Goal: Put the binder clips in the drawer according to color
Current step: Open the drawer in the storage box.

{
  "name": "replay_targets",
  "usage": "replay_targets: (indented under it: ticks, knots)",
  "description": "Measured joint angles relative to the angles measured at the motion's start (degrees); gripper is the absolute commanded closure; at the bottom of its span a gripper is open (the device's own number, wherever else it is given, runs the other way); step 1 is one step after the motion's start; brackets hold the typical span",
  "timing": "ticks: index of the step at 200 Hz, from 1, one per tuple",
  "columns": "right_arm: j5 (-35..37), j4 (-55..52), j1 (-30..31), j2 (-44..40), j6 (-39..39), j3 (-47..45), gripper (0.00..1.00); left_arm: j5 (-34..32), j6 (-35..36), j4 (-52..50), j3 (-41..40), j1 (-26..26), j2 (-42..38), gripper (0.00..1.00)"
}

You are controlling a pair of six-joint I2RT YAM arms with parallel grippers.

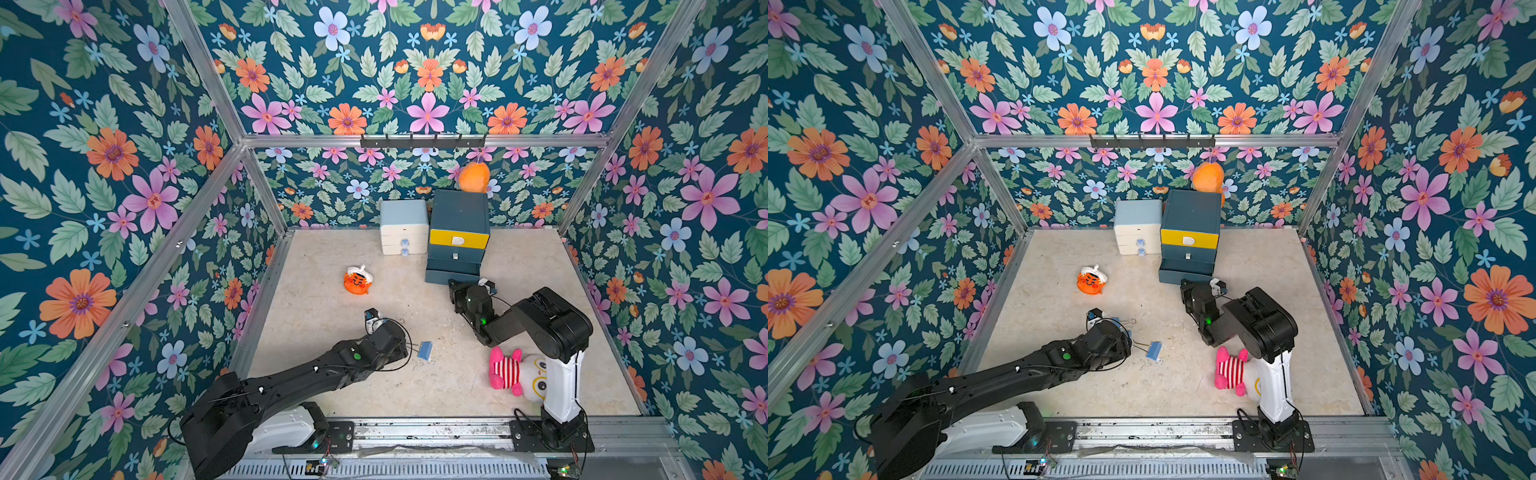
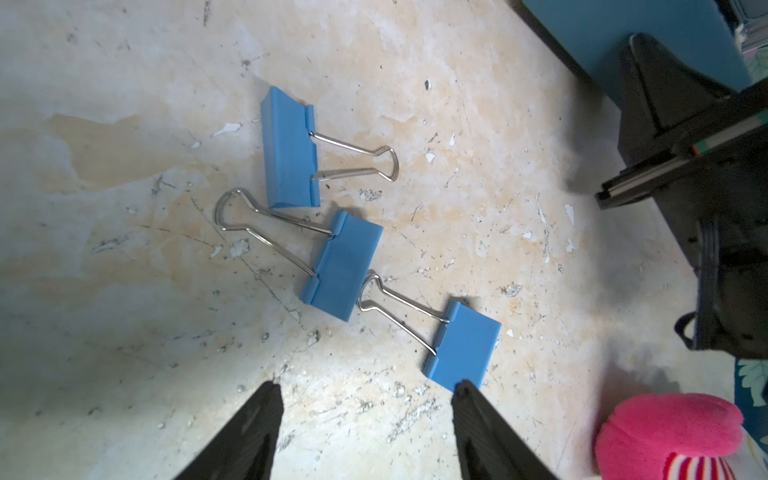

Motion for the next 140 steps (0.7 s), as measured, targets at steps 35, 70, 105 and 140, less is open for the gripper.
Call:
replay_targets:
  ticks: [35, 70, 105, 140]
  knots:
    - [1.3, 1.1, 2.5, -1.8, 2.1, -5.3, 1.0, 0.4, 0.0, 0.5, 0.3, -1.0, 0.0, 0.27]
    - [2.6, 0.8, 4.5, -5.4, 3.3, -8.7, 1.0, 0.7, 0.2, 0.7, 1.6, -2.7, 1.3, 0.23]
    - [2.8, -0.4, 4.8, -6.0, 3.5, -8.9, 0.92, 1.2, 0.2, 0.3, 3.9, -4.2, 4.3, 0.22]
    - [2.4, -2.0, 4.9, -7.2, 3.4, -9.6, 0.51, 1.2, -5.4, -1.5, 5.9, -6.4, 7.2, 0.2]
